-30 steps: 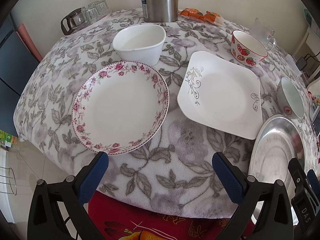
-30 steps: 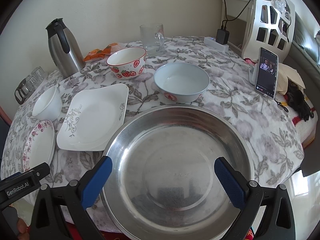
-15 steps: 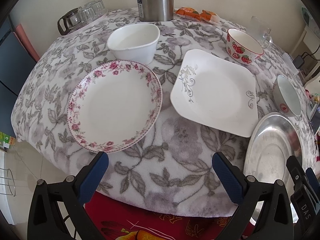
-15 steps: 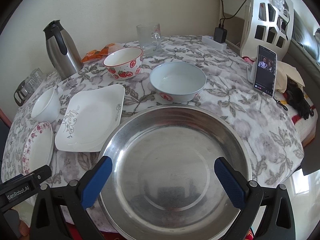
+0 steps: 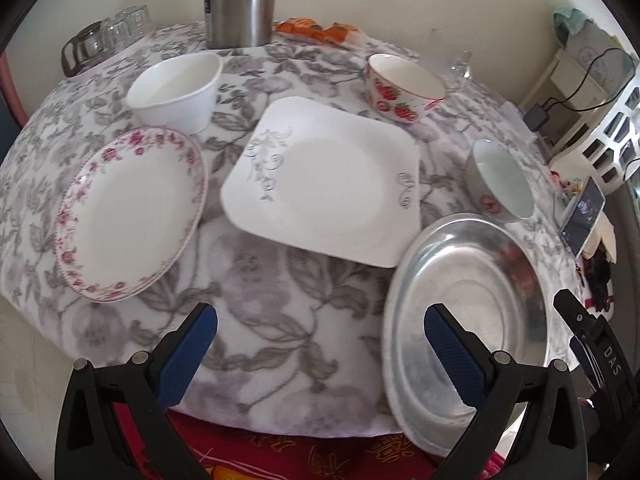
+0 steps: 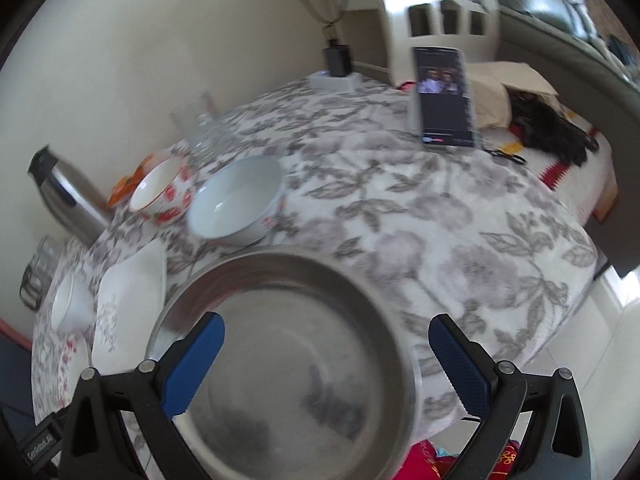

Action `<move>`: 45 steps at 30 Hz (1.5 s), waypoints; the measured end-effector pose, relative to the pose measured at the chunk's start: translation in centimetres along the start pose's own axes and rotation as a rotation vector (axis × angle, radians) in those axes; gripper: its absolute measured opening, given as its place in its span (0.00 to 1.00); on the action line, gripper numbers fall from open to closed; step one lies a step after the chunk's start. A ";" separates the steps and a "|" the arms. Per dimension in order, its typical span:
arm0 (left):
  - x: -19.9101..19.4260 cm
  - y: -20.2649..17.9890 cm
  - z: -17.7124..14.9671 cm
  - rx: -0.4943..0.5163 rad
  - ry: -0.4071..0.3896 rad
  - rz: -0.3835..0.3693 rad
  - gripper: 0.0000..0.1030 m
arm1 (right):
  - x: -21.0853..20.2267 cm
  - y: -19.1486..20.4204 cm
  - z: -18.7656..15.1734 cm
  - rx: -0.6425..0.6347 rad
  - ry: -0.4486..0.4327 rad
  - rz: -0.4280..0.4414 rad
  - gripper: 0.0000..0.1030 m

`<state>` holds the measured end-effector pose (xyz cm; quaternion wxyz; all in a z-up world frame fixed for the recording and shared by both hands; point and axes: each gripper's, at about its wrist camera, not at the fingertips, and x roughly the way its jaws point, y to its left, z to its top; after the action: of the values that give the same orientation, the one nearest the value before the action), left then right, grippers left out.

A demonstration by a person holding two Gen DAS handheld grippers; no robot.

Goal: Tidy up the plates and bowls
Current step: 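Move both tools to the steel basin rim and close both on it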

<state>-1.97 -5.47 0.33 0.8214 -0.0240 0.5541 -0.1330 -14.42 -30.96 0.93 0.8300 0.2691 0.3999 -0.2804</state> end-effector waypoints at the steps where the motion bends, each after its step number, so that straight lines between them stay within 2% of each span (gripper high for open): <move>1: 0.0 -0.2 0.0 0.002 -0.003 -0.008 1.00 | 0.1 -0.6 0.1 0.019 -0.003 -0.002 1.00; 6: 0.7 -1.2 0.1 -0.011 0.000 -0.117 1.00 | 0.9 -2.7 0.6 0.071 0.026 0.016 1.00; 12: 0.3 -1.9 0.4 -0.034 -0.070 -0.202 1.00 | 1.3 -4.0 1.1 0.082 0.020 -0.016 1.00; 16: 0.9 -1.9 0.6 -0.040 -0.023 -0.207 1.00 | 1.6 -4.3 1.2 0.082 0.033 -0.002 1.00; 20: 2.7 -2.2 0.1 -0.017 0.061 -0.149 1.00 | 2.0 -4.4 1.2 0.081 0.044 0.024 0.99; 22: 3.3 -2.2 -0.1 -0.017 0.087 -0.141 1.00 | 2.2 -4.6 1.2 0.093 0.054 0.036 0.88; 27: 4.0 -2.3 -0.3 -0.015 0.119 -0.147 0.98 | 3.3 -5.4 0.9 0.132 0.110 0.061 0.73; 33: 4.7 -2.5 -0.4 -0.014 0.153 -0.184 0.80 | 4.1 -5.4 0.4 0.143 0.160 0.084 0.53; 39: 5.3 -2.5 -0.9 -0.009 0.187 -0.205 0.55 | 4.8 -5.8 0.0 0.171 0.202 0.104 0.30; 43: 5.9 -2.4 -1.3 -0.015 0.223 -0.212 0.36 | 5.0 -5.7 -0.1 0.172 0.207 0.119 0.23; 45: 6.2 -2.3 -1.5 -0.016 0.236 -0.206 0.31 | 5.0 -5.6 -0.1 0.168 0.207 0.112 0.23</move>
<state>-1.55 -9.05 -5.46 0.7324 -0.0716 0.6424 -0.2139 -15.67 -36.09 -4.45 0.7733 0.3871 0.4427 -0.2367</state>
